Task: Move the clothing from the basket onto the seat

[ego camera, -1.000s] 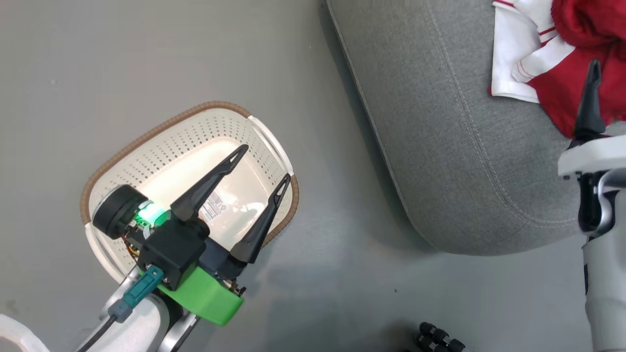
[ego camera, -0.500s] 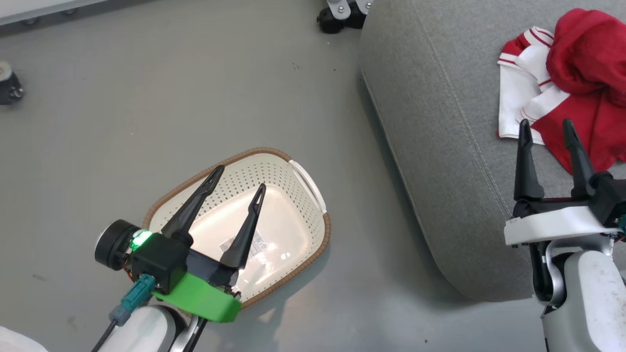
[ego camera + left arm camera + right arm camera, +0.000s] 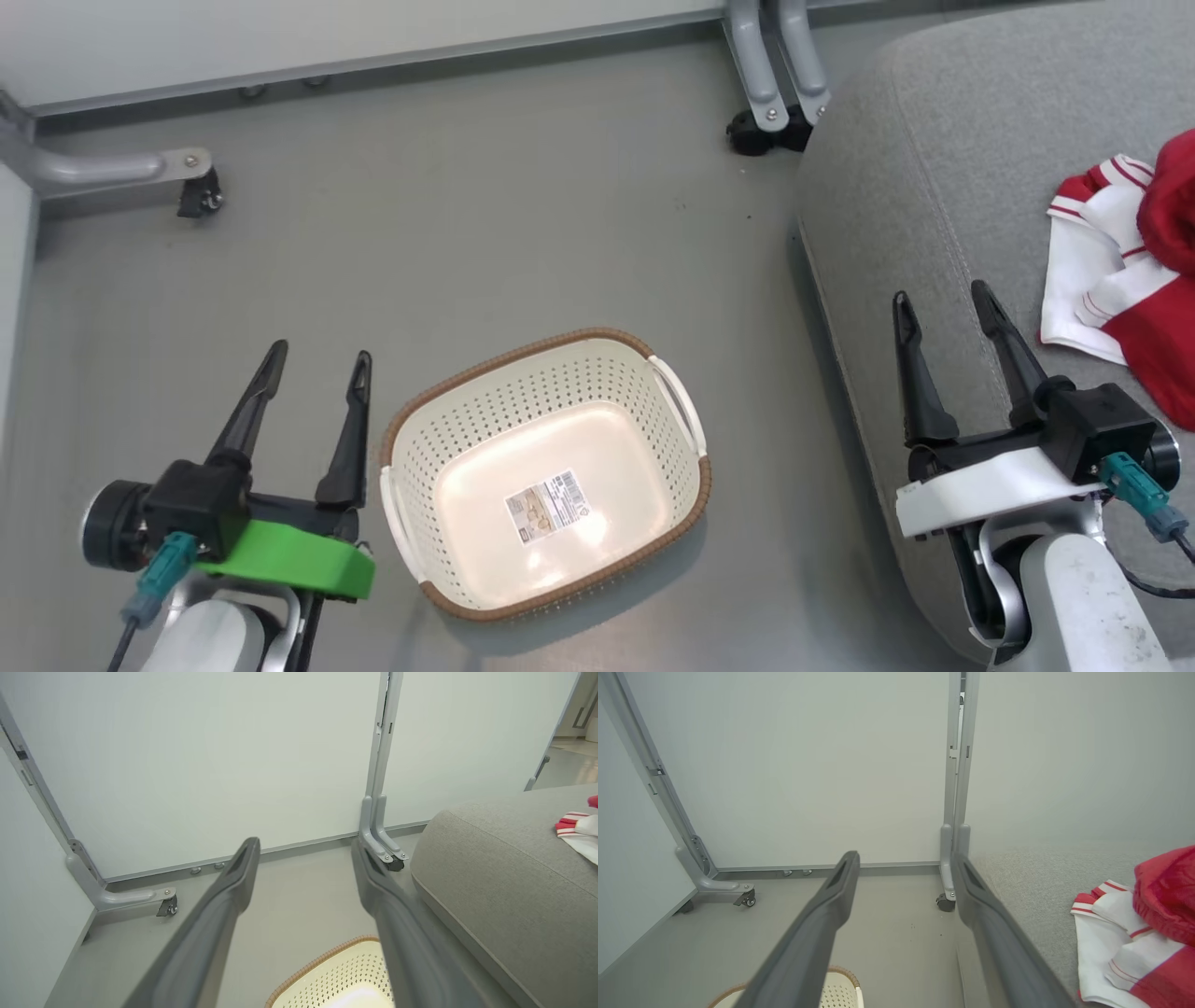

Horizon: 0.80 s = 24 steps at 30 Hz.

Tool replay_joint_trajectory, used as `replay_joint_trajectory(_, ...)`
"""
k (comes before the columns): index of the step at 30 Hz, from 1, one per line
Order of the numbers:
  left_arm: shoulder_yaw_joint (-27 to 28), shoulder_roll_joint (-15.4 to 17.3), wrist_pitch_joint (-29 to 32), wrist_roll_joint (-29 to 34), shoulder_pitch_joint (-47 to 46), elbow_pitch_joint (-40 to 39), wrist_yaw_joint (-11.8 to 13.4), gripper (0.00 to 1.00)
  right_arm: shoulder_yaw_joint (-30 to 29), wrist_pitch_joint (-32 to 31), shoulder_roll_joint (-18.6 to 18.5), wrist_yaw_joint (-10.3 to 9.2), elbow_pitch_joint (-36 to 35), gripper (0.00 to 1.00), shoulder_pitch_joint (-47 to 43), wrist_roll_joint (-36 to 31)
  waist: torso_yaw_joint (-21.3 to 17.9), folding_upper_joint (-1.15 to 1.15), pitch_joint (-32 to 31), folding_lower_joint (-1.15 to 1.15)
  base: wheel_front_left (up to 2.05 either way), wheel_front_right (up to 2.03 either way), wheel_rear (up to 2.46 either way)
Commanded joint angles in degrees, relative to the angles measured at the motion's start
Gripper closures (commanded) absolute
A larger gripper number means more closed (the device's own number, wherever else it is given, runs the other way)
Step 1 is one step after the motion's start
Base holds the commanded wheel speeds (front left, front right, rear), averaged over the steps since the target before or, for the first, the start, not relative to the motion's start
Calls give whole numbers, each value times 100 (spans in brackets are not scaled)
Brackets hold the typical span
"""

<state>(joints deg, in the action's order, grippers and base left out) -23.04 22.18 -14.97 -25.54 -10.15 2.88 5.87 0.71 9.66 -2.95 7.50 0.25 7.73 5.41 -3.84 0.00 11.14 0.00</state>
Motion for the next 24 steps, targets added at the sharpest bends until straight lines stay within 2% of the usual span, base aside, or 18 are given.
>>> replay_joint_trajectory(1, 139, -45, -24, -21, 127, 18, 31, 0, 26, -16, -4, -2, -40, 0, -113, 3, 299, 0, -302, 0, 0, 0, 0)
replay_joint_trajectory(12, 845, -338, -22, 317, 789, 237, -186, 0, 36, -190, 1, -2, -143, 0, -597, 62, 465, 0, -784, 0, 0, 0, 0)
replay_joint_trajectory(24, 1097, -614, -23, 648, 1352, 470, -401, 0, 34, -405, 1, -2, -360, 0, -1130, 103, 391, 0, -1162, 0, 0, 0, 0)
